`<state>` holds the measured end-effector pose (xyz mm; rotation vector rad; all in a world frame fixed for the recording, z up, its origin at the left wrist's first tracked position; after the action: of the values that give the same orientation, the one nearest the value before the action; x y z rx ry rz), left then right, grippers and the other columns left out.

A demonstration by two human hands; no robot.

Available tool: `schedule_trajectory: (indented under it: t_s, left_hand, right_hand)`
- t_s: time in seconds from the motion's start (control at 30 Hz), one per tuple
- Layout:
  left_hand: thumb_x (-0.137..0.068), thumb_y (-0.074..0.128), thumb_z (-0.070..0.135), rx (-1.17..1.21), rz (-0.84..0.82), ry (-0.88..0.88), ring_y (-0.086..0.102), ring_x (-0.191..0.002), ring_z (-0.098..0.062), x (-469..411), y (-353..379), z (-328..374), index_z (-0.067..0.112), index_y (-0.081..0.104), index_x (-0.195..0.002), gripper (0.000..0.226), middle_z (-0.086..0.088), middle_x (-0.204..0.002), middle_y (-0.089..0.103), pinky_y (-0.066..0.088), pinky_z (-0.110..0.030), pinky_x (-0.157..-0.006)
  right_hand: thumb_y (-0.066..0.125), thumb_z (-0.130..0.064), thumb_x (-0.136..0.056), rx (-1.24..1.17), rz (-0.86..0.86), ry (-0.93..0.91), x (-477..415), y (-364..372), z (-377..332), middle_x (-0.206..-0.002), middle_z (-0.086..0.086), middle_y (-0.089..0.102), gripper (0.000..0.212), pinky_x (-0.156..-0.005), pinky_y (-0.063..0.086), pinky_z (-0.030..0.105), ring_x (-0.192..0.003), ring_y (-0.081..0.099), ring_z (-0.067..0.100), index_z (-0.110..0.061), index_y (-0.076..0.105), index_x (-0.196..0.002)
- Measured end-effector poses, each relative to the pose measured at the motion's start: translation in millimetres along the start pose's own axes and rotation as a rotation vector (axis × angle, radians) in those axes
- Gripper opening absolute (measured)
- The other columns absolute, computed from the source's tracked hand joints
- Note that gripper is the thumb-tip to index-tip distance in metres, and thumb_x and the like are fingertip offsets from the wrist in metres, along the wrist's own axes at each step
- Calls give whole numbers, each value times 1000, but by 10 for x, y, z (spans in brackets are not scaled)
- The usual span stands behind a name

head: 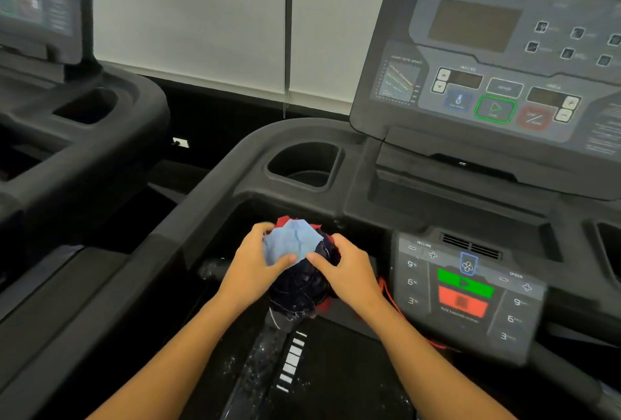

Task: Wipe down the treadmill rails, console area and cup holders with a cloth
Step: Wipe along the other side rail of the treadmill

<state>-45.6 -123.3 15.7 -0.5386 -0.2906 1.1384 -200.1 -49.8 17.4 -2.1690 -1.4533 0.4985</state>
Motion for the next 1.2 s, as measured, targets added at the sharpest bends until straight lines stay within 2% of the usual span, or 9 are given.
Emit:
schedule_trajectory:
  t_s: [0.07,0.17,0.27,0.37,0.47,0.6,0.73,0.9,1.2]
  left_hand:
    - [-71,76,35,84,4,77,37,-114,-4,-59,52,133,23,28,-137,83,6,-129,37,33,-8,-82]
    - [-60,78,52,23,-115,118,30,-116,-7,-159,273,344,39,12,-142,106,6,-129,29,34,-26,-94]
    - [-65,75,52,-35,-158,196,37,-116,-14,-284,480,547,38,25,-140,92,2,-126,31,39,-31,-98]
    - [-78,70,36,-55,-26,302,49,-108,-19,-460,480,689,23,45,-132,61,0,-117,40,46,-32,-92]
    - [-76,73,35,-379,124,531,53,-103,-29,-601,504,777,18,49,-130,61,-13,-121,46,49,-44,-86]
    - [-61,78,51,-874,-5,771,55,-112,-33,-646,955,704,16,36,-138,93,-17,-136,47,47,-45,-88]
    - [-62,78,49,-992,-30,757,52,-119,-31,-717,1067,655,16,34,-139,95,-13,-137,48,44,-44,-94]
    - [-65,75,52,-1015,-15,739,52,-119,-33,-875,806,542,16,49,-132,81,-10,-135,51,41,-49,-93]
    - [-68,72,52,-926,-56,631,48,-123,-37,-895,903,562,10,53,-128,76,-13,-135,51,36,-57,-96]
  right_hand:
    - [67,-29,-85,-108,42,20,-46,-102,-24,-75,-6,61,16,-60,42,12,-68,56,4,-17,57,-81]
    - [62,-28,-89,-196,18,34,-170,-251,-134,-84,-10,64,5,-67,46,14,-77,59,0,-23,60,-90]
    - [57,-28,-92,-175,0,-4,-311,-399,-275,-85,-10,65,7,-63,44,9,-76,58,-4,-24,62,-94]
    - [49,-31,-95,-74,109,-9,-408,-644,-266,-76,-15,60,17,-61,38,7,-69,54,-8,-22,61,-88]
    - [49,-31,-96,-102,222,2,-448,-895,-194,-88,-13,63,17,-67,36,-2,-79,54,-9,-21,62,-96]
    - [48,-29,-96,-26,265,-21,-515,-1014,-152,-101,-7,62,17,-69,38,0,-91,55,1,-20,61,-102]
    - [46,-29,-96,81,252,-34,-569,-996,-80,-105,-4,60,17,-72,36,7,-96,54,6,-19,59,-103]
    - [47,-26,-96,177,241,-4,-573,-1022,80,-106,-2,59,16,-79,35,16,-97,52,8,-18,60,-102]
    - [42,-28,-96,605,71,36,-592,-798,160,-132,1,55,35,-95,40,35,-118,51,21,-17,52,-128]
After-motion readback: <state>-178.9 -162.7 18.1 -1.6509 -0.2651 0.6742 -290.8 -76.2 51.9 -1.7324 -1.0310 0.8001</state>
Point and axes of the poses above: each hand's wrist, its own x-axis away from the middle knuckle, its own y-axis out of the palm, z = x × y, the point moved 8 cm from there along -x, towards the middle knuckle
